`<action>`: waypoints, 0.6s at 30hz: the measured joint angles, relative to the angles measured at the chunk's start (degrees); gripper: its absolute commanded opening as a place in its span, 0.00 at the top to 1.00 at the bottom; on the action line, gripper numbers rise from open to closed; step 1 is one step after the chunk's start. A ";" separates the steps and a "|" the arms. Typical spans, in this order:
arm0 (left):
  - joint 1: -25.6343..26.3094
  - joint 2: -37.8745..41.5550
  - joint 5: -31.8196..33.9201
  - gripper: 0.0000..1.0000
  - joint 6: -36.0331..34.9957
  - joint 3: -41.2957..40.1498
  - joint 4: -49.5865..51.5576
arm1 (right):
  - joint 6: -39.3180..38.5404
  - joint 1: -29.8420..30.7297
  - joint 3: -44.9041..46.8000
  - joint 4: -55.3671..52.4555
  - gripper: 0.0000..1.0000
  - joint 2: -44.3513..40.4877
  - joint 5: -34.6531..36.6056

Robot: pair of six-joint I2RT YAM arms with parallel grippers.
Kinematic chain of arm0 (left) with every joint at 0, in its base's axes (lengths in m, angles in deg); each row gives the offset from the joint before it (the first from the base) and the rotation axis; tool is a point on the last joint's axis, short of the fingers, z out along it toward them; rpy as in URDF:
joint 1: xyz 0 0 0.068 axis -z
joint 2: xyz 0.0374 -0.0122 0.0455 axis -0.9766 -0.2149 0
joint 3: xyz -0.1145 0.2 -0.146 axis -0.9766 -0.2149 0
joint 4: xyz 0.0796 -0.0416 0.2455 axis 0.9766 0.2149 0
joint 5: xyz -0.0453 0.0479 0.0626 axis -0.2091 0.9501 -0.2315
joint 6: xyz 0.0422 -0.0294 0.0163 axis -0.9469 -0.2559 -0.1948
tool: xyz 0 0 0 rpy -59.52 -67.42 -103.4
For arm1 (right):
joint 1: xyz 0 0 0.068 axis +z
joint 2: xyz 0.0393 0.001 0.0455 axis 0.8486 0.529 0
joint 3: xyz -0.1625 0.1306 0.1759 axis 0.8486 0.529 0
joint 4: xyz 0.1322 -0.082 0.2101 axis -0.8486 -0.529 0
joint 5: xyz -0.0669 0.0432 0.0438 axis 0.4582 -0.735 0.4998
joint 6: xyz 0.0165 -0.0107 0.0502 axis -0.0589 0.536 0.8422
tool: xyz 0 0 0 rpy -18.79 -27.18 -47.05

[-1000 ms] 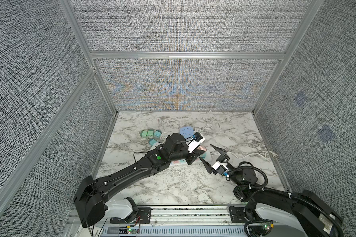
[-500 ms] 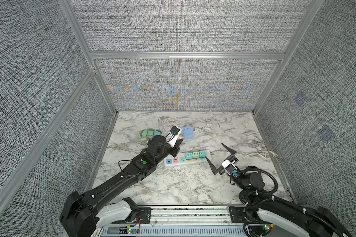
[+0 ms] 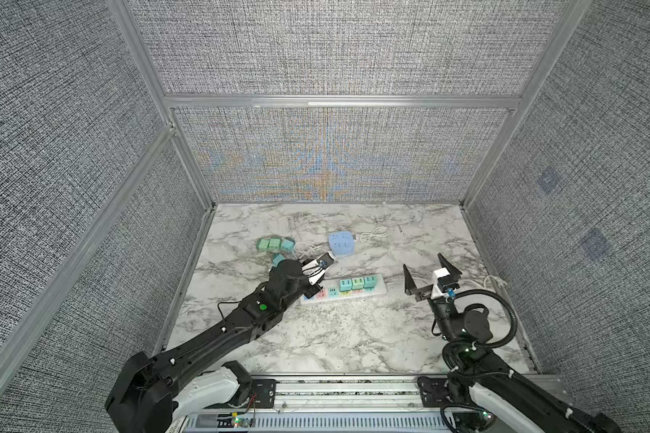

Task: Insert plugs into power strip
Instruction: Insert the plug into the socket.

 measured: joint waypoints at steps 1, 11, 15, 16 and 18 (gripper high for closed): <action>0.00 -0.26 -0.59 1.00 -1.16 0.09 -0.61 | 1.49 -1.33 0.44 -0.33 0.00 -0.13 0.37; -0.87 -12.48 -5.07 1.00 -11.91 19.15 8.15 | 22.93 -15.32 -2.54 -9.57 0.01 7.21 6.01; -2.60 -15.45 -11.06 1.00 -15.54 28.68 15.93 | 26.71 -16.59 -2.54 -9.18 0.01 16.11 4.09; -3.30 -15.72 -12.15 1.00 -16.59 30.38 17.35 | 27.89 -17.11 -2.54 -8.90 0.01 18.60 3.56; -5.14 -15.50 -13.99 1.00 -18.27 31.21 19.28 | 29.66 -19.17 -2.60 -8.90 0.00 21.40 0.87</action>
